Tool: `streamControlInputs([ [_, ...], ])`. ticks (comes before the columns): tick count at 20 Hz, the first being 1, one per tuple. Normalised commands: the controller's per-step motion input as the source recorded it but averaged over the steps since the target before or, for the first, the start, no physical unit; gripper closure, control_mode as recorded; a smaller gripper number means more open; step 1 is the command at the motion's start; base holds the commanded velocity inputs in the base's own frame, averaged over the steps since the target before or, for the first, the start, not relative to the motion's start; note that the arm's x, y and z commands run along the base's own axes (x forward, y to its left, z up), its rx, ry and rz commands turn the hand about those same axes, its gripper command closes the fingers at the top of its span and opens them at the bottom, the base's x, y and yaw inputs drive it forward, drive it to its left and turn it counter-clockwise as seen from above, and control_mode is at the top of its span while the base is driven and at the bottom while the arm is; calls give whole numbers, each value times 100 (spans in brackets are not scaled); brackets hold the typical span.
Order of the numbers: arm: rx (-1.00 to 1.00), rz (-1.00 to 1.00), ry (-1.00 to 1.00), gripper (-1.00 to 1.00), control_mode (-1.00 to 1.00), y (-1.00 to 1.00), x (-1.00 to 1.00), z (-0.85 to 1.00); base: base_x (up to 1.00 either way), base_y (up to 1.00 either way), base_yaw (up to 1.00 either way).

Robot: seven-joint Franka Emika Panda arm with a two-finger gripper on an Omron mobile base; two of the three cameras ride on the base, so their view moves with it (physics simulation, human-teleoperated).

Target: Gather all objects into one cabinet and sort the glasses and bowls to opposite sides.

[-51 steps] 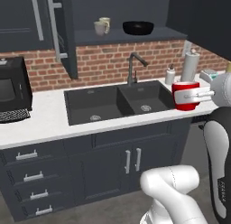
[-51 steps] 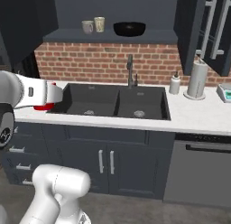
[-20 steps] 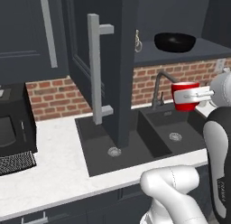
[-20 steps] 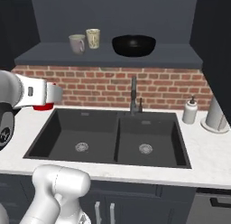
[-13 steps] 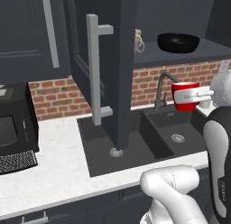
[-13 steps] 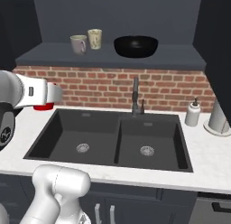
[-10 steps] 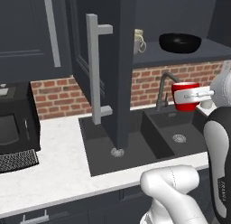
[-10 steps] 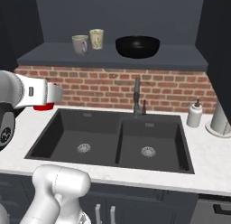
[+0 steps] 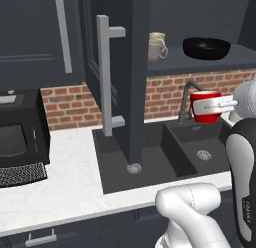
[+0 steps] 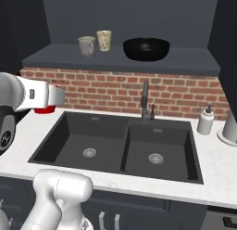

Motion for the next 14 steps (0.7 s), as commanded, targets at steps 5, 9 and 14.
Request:
streamControlInputs([
  [5,0,1,0,100,-100,0,52,0,9,0,1],
  [9,0,-1,0,100,-100,7,79,0,0,0,0],
  [14,0,-4,-1,100,-100,34,75,0,0,0,0],
])
